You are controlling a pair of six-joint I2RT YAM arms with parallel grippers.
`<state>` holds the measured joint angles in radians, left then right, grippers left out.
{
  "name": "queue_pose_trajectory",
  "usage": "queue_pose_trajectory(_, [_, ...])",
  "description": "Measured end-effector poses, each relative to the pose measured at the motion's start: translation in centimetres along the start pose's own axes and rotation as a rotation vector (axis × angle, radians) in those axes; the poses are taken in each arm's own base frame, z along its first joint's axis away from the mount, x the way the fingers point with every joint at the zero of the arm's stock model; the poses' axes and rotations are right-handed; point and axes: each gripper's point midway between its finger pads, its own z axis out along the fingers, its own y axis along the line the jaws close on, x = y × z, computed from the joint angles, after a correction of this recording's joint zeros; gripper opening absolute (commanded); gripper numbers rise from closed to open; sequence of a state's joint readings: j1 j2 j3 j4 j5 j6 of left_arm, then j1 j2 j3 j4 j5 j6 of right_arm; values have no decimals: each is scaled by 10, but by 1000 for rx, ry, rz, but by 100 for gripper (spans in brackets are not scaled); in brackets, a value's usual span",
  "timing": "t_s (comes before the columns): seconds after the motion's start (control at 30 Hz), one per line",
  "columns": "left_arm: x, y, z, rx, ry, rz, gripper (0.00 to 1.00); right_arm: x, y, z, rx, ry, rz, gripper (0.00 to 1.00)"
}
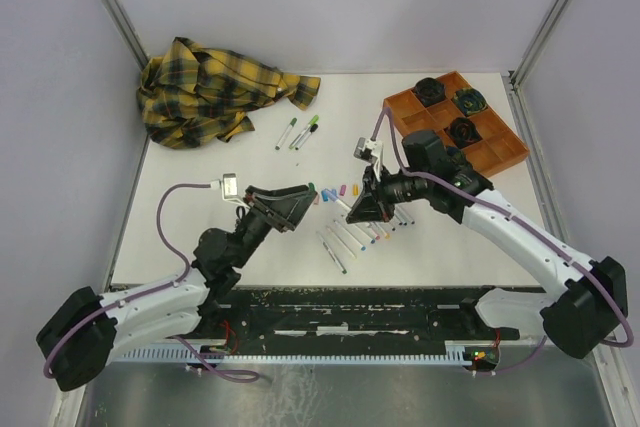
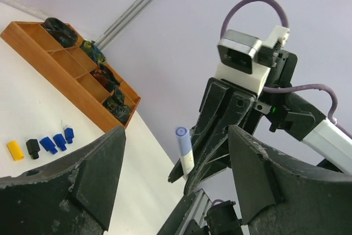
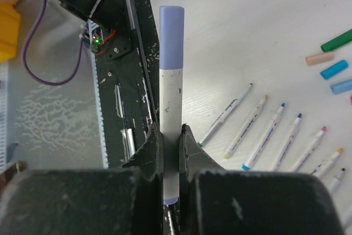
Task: Open the pen caps
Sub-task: Pick up the pen from the center of the board, then open the pen cap from the pen.
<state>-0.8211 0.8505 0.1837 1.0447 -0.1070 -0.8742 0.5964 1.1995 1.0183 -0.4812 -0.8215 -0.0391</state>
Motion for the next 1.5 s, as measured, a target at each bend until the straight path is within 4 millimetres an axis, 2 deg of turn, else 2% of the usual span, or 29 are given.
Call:
queue_pose_trajectory(0.17, [8,9,5,-42,-14,-9,73,0,-5,13,-15,-22,141,0])
queue_pose_trajectory(0.37, [19,16,14,-72,1,-12,63,-10,-3,15,-23,-59,184,0])
queue_pose_trajectory(0.53, [24,17,24,-74,9,-13,50,-13,-1,16,-42,-70,200,0])
queue_pose_trajectory(0.77, [20,8,39,-60,-4,-31,31,-11,0,16,-45,-69,205,0])
queue_pose_trajectory(0.87, [20,6,41,-56,-4,-41,32,-11,-2,17,-44,-67,204,0])
queue_pose_trajectory(0.97, [21,7,41,-59,1,-47,39,-9,-3,19,-43,-62,207,0])
queue_pose_trajectory(1.1, [24,7,40,-60,16,-50,38,-8,-5,20,-40,-58,213,0])
queue_pose_trajectory(1.23, [29,8,39,-62,37,-55,25,-8,-5,20,-41,-57,215,0])
queue_pose_trajectory(1.37, [30,9,39,-68,40,-69,3,-7,-6,21,-40,-55,216,0])
queue_pose_trajectory(1.5, [28,10,39,-77,32,-75,3,-7,-8,23,-42,-56,214,0])
